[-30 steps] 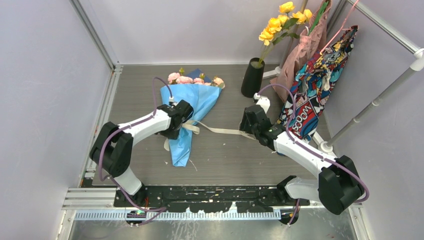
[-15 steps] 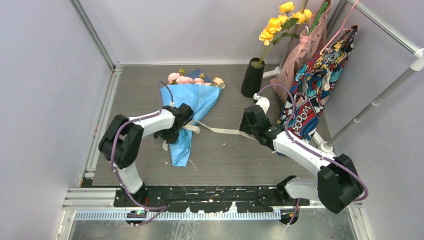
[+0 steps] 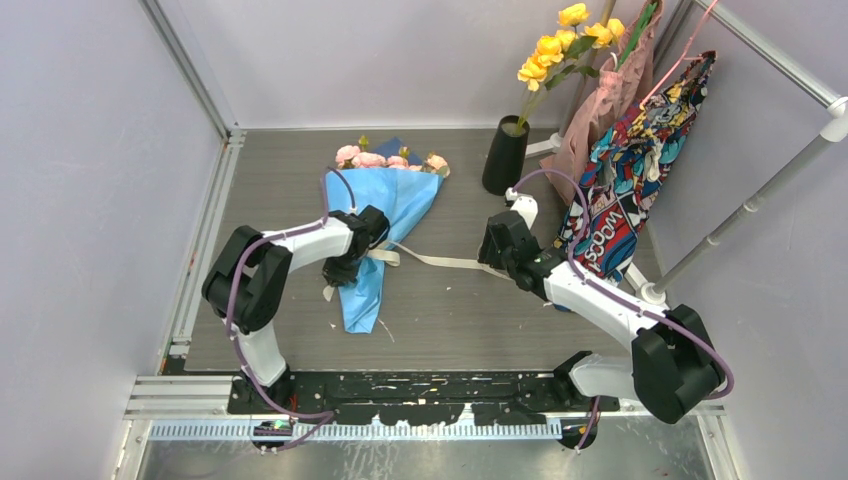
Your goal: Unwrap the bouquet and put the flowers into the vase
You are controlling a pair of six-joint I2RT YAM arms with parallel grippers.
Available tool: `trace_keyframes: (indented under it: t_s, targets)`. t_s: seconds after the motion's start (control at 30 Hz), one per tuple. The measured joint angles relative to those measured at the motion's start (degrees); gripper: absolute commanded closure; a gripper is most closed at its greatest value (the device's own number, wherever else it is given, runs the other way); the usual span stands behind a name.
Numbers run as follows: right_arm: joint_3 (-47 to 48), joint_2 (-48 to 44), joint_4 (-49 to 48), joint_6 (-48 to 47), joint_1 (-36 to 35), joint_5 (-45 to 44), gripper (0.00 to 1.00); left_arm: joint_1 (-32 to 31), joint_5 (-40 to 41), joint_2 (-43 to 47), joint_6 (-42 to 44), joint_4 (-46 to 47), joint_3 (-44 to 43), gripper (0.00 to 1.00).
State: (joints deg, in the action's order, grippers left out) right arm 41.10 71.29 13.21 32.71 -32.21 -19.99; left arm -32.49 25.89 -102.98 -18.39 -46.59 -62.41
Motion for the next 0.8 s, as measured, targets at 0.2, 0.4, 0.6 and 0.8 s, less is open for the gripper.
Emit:
trace_keyframes:
  t_s: [0.2,0.4,0.6,0.8]
  targets:
    - [-0.48,0.11,-0.24,0.00,0.00,0.00,0.51,-0.04,-0.39,-0.79,0.87,-0.17,-0.48,1.00]
    - [-0.52,0.87,-0.46,0.02,0.00,0.17,0.51,-0.04,0.09,-0.22,0.61,0.33,-0.09,1.00]
    - [-0.52,0.87,-0.68,0.00,0.00,0.48,0.51,0.00,3.85,5.31,-1.11,0.48,1.07,1.00]
    - [-0.48,1.01,-1.22,0.02,-0.81,1.86,0.49,0.00,7.37,12.26,-3.08,0.50,1.05,1.00]
